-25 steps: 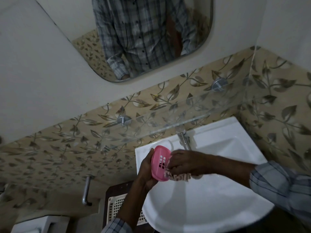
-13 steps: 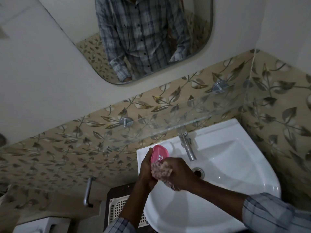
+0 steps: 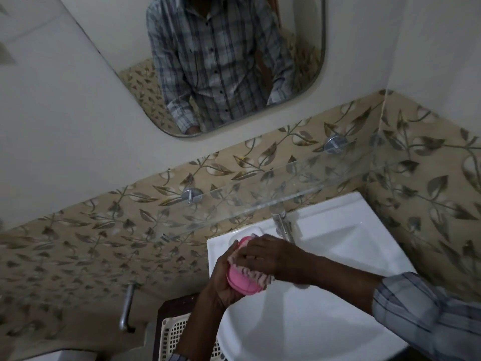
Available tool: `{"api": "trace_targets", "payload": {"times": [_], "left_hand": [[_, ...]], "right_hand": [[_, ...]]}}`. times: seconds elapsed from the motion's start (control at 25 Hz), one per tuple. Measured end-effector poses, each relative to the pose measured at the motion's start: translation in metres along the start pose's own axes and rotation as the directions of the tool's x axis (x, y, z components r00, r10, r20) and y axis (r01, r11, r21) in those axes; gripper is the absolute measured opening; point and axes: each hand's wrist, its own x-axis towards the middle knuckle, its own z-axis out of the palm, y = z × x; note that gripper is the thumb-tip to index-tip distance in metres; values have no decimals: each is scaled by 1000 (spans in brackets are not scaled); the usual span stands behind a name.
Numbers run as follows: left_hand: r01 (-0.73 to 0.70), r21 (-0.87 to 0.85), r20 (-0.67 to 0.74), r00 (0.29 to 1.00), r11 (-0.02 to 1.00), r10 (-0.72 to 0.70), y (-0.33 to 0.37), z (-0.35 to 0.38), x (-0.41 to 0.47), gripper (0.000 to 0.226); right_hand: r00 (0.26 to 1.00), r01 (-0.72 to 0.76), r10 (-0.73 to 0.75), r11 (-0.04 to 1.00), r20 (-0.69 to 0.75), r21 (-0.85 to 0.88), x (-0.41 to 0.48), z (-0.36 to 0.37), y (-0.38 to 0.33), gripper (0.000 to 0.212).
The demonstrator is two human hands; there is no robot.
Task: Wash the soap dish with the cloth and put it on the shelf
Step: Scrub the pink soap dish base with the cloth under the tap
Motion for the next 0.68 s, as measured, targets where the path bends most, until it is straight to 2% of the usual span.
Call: {"api": "trace_targets", "payload": {"times": [0.12,0.2,0.24,0.32,0.36,0.4,0.44,0.48,0.56,0.6,0.64,0.68], "left_hand": [[-45,44,-31,998,998,46,0,-1,3,62],[-87,54,-57,994,995,90,1,1,7,64],[-107,66,-74,991,992,112,0,2,8,64],[-152,91,-115,980,984,162,-5,0,12,67],[-169,116,-127,975,979,183,-6,-2,14,68],[-176,138,-131,972,975,194,-5,-4,15,69],[-167,152,-130,974,974,187,-2,-6,15,69],[-139,169,-119,980,976,160,3,-7,15,68],[-63,203,-100,991,977,85,11,-9,13,67],[-34,217,-97,994,976,56,12,-11,11,69],[-20,219,-89,995,976,40,11,-13,11,72],[-22,212,-81,996,977,40,8,-12,11,74]], "right_hand": [[971,-227,224,973,-81,-34,10,4,6,44],[905,-419,414,907,-93,-39,20,11,-5,44],[842,-538,536,843,-53,-22,24,14,-10,43],[665,-742,742,669,85,-31,28,17,-15,41],[573,-814,809,581,128,-27,27,19,-16,38],[518,-852,843,523,146,6,26,20,-15,34],[518,-855,842,515,149,66,25,19,-14,33],[575,-817,807,557,136,150,26,17,-14,36],[786,-616,605,748,129,246,26,8,-8,46],[880,-474,460,855,116,210,23,2,1,48],[928,-367,351,920,124,136,20,-3,11,49],[930,-346,332,936,155,67,18,-7,19,48]]}}
